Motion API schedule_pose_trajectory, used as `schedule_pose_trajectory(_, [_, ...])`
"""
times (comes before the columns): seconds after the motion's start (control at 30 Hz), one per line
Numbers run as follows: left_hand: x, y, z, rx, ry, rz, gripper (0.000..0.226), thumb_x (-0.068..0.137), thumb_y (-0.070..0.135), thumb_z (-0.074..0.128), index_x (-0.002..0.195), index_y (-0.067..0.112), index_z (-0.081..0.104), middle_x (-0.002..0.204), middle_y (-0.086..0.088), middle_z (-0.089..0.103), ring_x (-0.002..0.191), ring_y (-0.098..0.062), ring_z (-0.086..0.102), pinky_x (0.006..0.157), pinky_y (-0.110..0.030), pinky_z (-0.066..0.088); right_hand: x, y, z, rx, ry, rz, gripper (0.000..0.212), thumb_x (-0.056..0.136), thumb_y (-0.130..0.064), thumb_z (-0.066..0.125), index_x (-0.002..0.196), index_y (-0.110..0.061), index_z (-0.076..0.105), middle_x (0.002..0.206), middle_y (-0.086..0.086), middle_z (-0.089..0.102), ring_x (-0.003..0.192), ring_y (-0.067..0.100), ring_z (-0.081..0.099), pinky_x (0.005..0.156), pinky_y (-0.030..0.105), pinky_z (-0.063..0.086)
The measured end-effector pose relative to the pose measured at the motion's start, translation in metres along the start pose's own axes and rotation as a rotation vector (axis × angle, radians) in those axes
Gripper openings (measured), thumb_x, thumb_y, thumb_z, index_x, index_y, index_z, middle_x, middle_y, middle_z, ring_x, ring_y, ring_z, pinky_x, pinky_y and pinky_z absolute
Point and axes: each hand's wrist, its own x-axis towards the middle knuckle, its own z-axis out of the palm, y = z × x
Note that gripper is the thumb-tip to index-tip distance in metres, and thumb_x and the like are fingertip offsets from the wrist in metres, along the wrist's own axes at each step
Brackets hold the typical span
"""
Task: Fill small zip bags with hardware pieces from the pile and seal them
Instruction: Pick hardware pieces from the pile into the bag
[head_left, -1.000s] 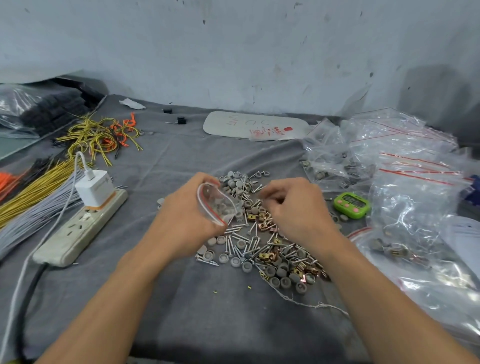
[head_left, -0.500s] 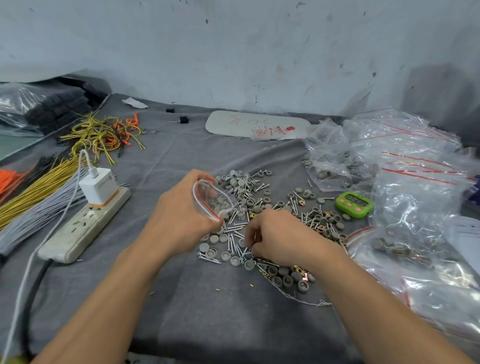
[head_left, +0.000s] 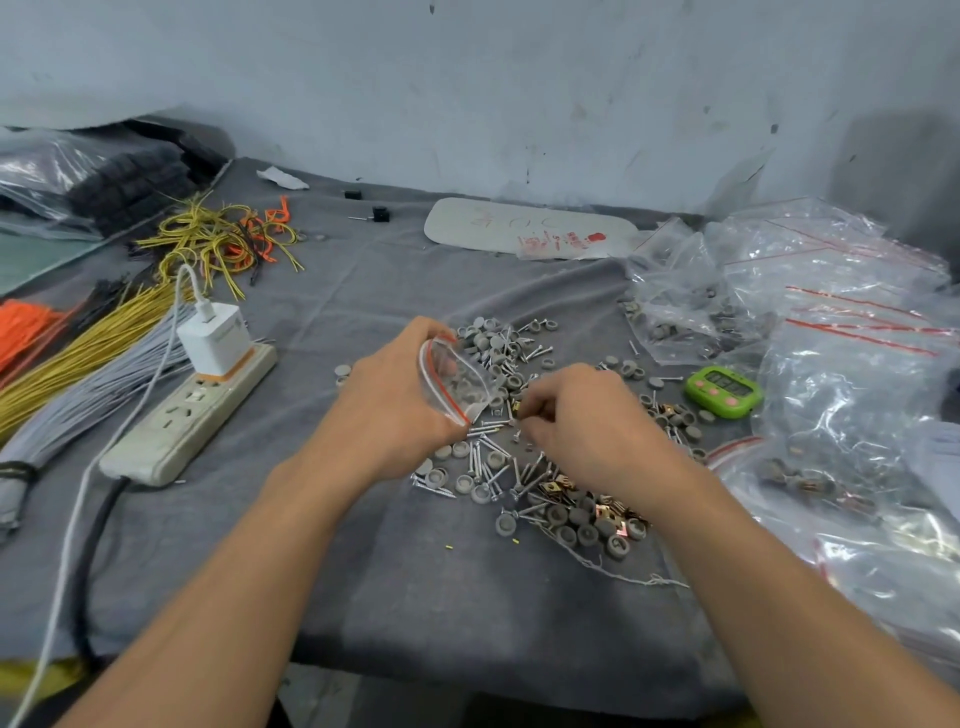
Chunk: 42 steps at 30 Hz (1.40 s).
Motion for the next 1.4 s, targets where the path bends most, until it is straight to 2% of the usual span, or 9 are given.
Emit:
schedule_pose_trajectory(0.13, [0.002, -0.003, 0.002, 0.005, -0.020, -0.005, 0.065, 0.065, 0.037, 0.084, 0.117, 0.044, 0.045, 0.107, 0.010, 0.070, 0.094, -0.019, 0.065, 0.076, -0.031, 0.052, 0.003, 0.008, -0.011, 0.083, 0.076, 0.049, 0.027, 0.098, -0.017, 0.062, 0.112, -0.038, 0.073, 0.075, -0.016, 0.067, 0.058, -0.004, 0.057, 0.049, 0.005, 0.034])
schedule_pose_trajectory(0.27, [0.003, -0.002, 0.004, 0.013, -0.024, 0.000, 0.063, 0.066, 0.040, 0.082, 0.115, 0.046, 0.044, 0.107, 0.010, 0.070, 0.093, -0.020, 0.065, 0.077, -0.033, 0.054, 0.004, 0.006, -0.011, 0.202, 0.146, 0.085, 0.019, 0.093, -0.017, 0.069, 0.081, -0.031, 0.072, 0.059, -0.019, 0.068, 0.052, -0.004, 0.060, 0.068, 0.011, 0.043])
schedule_pose_trajectory(0.37, [0.001, -0.002, 0.005, 0.033, -0.030, 0.007, 0.061, 0.067, 0.042, 0.081, 0.113, 0.047, 0.042, 0.104, 0.011, 0.069, 0.089, -0.020, 0.065, 0.072, -0.034, 0.052, 0.003, 0.000, -0.011, 0.359, 0.207, 0.056, 0.017, 0.086, -0.022, 0.080, 0.073, -0.026, 0.071, 0.060, -0.012, 0.071, 0.048, -0.001, 0.058, 0.050, 0.008, 0.040])
schedule_pose_trajectory(0.8, [-0.003, 0.009, 0.011, 0.026, -0.039, 0.121, 0.057, 0.063, 0.063, 0.069, 0.107, 0.045, 0.039, 0.093, 0.017, 0.068, 0.083, -0.016, 0.064, 0.062, -0.020, 0.043, 0.004, -0.028, 0.001, 0.711, -0.019, -0.090, 0.040, 0.086, 0.005, 0.061, 0.103, -0.026, 0.080, 0.094, -0.011, 0.080, 0.076, 0.001, 0.073, 0.074, 0.027, 0.060])
schedule_pose_trajectory(0.93, [-0.002, 0.004, 0.004, -0.034, 0.047, 0.015, 0.061, 0.059, 0.053, 0.078, 0.109, 0.046, 0.045, 0.094, 0.017, 0.068, 0.083, -0.004, 0.064, 0.059, -0.014, 0.043, 0.006, -0.006, -0.017, 0.762, 0.157, 0.021, 0.030, 0.087, 0.001, 0.068, 0.095, -0.025, 0.079, 0.088, -0.010, 0.080, 0.066, 0.003, 0.070, 0.068, 0.028, 0.060])
schedule_pose_trajectory(1.0, [-0.001, 0.002, -0.003, -0.154, 0.102, -0.017, 0.061, 0.057, 0.048, 0.083, 0.109, 0.042, 0.050, 0.095, 0.018, 0.070, 0.084, 0.003, 0.064, 0.063, -0.009, 0.045, 0.005, 0.006, -0.021, 0.629, 0.166, 0.077, 0.022, 0.088, -0.008, 0.073, 0.089, -0.029, 0.079, 0.083, -0.015, 0.078, 0.063, -0.002, 0.069, 0.067, 0.023, 0.055])
schedule_pose_trajectory(1.13, [0.000, 0.003, -0.019, -0.587, 0.118, -0.113, 0.063, 0.059, 0.027, 0.092, 0.113, 0.027, 0.060, 0.100, 0.006, 0.076, 0.092, -0.014, 0.072, 0.093, -0.043, 0.056, 0.002, 0.009, -0.007, 0.252, -0.008, 0.060, 0.025, 0.088, -0.012, 0.074, 0.080, -0.035, 0.077, 0.073, -0.020, 0.074, 0.066, -0.009, 0.067, 0.058, 0.003, 0.044])
schedule_pose_trajectory(1.3, [0.000, 0.008, -0.030, -1.185, -0.030, -0.214, 0.050, 0.069, 0.015, 0.077, 0.118, 0.008, 0.072, 0.101, 0.000, 0.074, 0.093, -0.015, 0.069, 0.094, -0.039, 0.052, -0.004, -0.010, 0.010, 0.048, -0.205, -0.036, 0.033, 0.089, -0.005, 0.061, 0.096, -0.030, 0.081, 0.093, -0.013, 0.076, 0.085, 0.006, 0.071, 0.084, 0.023, 0.058])
schedule_pose_trajectory(1.4, [-0.001, 0.010, -0.035, -1.371, -0.067, -0.226, 0.020, 0.076, 0.020, 0.071, 0.092, 0.017, 0.083, 0.102, -0.004, 0.076, 0.093, -0.017, 0.072, 0.089, -0.044, 0.059, -0.004, -0.012, 0.013, -0.023, -0.240, -0.041, 0.034, 0.084, -0.002, 0.062, 0.094, -0.031, 0.078, 0.091, -0.013, 0.073, 0.087, 0.009, 0.069, 0.082, 0.023, 0.056])
